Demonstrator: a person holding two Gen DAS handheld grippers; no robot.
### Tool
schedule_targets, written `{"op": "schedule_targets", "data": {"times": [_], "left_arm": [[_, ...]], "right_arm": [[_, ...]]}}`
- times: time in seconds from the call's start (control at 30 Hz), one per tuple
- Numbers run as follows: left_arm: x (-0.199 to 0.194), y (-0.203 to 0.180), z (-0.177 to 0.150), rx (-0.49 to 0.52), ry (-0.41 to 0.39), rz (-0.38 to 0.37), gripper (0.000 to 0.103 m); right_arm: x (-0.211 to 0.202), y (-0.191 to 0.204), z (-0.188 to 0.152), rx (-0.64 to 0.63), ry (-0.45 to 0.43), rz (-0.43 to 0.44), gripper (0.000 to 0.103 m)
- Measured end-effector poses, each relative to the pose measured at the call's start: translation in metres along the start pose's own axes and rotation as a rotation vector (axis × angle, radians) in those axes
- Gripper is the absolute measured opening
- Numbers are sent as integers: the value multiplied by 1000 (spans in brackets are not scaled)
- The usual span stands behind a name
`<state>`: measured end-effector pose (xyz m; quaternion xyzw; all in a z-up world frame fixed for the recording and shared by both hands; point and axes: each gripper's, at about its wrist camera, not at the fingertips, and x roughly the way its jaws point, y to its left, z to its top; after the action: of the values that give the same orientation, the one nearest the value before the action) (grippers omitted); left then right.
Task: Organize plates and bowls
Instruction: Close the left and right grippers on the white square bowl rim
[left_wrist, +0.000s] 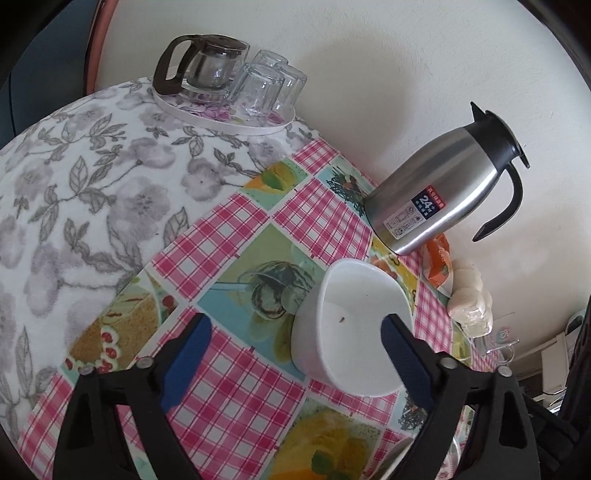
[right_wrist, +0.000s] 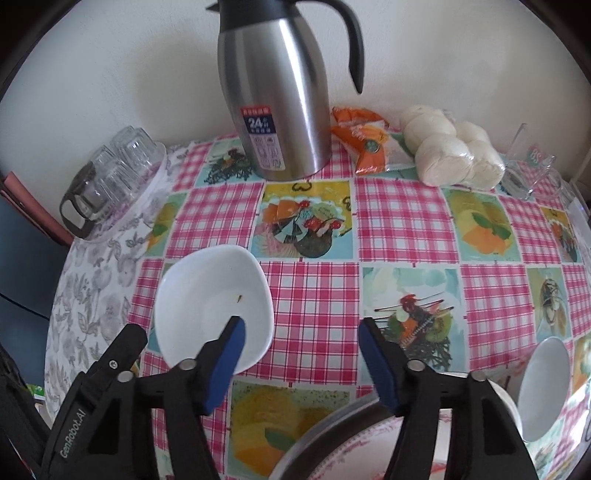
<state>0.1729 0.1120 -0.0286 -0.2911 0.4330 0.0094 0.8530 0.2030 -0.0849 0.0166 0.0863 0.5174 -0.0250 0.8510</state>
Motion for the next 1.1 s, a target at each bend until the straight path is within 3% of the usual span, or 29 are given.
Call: {"op": "schedule_targets", "data": {"times": [0.33,0.63,1.0,1.1], "left_arm": [[24,-4,0,26,36,-12,65],[43,-7,-2,49,67,8,30],[60,-4,-8,30,122,-22,27],[58,-4,-8,23,129,-43,21]], "right_arm": [[30,13,3,-17,38,-4,33],[50,19,4,-28,74,-4,18],[67,20,-2,11,119,33,17],[66,20,-4,16,123,51,14]]}}
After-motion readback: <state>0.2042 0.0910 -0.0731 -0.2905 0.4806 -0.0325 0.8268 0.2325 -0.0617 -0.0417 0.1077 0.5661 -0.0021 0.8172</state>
